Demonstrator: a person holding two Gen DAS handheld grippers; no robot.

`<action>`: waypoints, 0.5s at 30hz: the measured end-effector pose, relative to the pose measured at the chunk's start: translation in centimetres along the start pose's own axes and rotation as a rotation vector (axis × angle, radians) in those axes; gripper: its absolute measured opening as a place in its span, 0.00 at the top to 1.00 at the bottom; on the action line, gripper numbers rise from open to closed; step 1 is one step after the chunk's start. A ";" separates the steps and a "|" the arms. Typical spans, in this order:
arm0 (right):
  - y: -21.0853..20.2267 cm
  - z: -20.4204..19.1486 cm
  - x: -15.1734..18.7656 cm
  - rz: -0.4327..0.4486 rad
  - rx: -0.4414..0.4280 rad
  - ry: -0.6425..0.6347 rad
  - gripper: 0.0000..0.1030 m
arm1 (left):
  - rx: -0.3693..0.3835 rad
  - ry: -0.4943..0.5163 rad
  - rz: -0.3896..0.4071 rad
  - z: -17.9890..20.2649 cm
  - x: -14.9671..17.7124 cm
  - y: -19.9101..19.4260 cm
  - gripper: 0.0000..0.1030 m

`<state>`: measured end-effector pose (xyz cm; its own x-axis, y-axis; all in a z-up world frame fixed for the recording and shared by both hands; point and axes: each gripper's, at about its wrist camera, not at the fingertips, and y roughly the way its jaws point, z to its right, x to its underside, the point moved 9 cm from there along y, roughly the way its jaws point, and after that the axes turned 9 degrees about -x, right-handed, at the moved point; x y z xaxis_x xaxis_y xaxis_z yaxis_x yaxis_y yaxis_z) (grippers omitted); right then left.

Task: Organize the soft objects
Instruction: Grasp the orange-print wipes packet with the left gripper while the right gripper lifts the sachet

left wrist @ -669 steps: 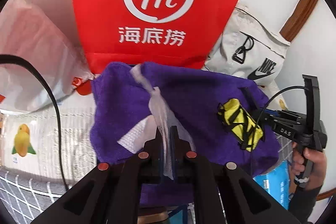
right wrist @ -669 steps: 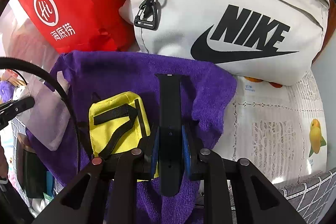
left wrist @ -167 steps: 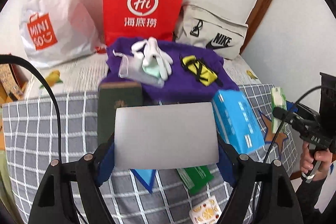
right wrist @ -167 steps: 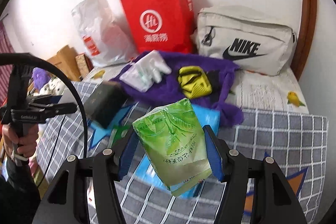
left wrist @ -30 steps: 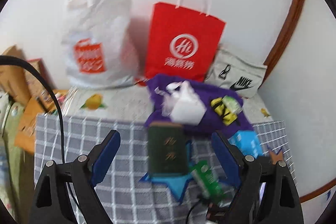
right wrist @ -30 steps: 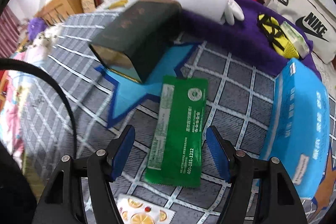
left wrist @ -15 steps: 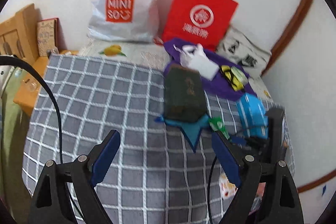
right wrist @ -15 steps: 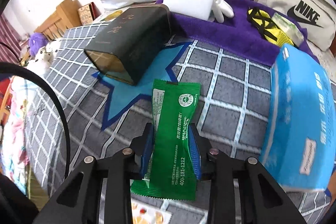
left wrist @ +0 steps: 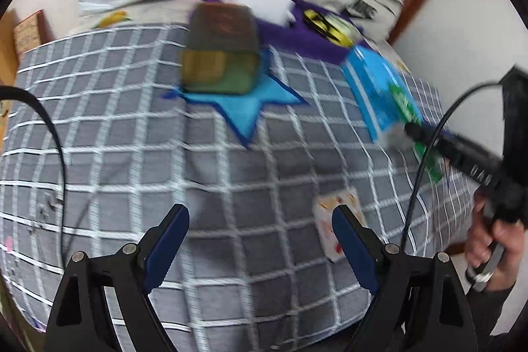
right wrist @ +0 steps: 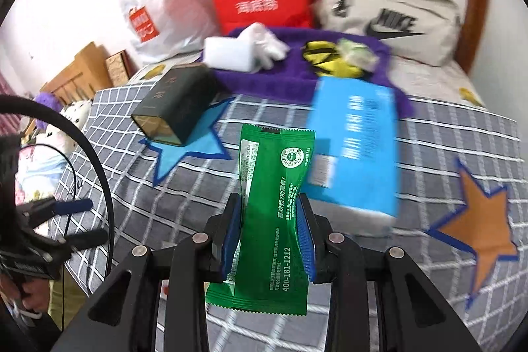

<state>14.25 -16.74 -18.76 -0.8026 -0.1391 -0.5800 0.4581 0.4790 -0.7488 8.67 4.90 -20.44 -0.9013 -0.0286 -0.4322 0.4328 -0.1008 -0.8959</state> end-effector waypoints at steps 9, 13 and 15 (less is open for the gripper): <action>-5.3 4.2 1.4 0.091 0.031 0.075 0.68 | -0.012 0.176 -0.101 7.3 3.8 3.9 0.11; -6.6 5.6 1.8 0.112 0.042 0.090 0.68 | -0.107 0.245 -0.083 8.7 4.2 5.1 0.02; -6.8 6.0 2.1 0.116 0.035 0.096 0.68 | -0.136 0.264 -0.080 9.3 4.3 5.5 0.01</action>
<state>11.78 -25.43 -16.81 -0.7757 0.0001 -0.6311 0.5616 0.4564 -0.6902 7.01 -5.02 -26.30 -0.9043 0.2355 -0.3560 0.3756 0.0425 -0.9258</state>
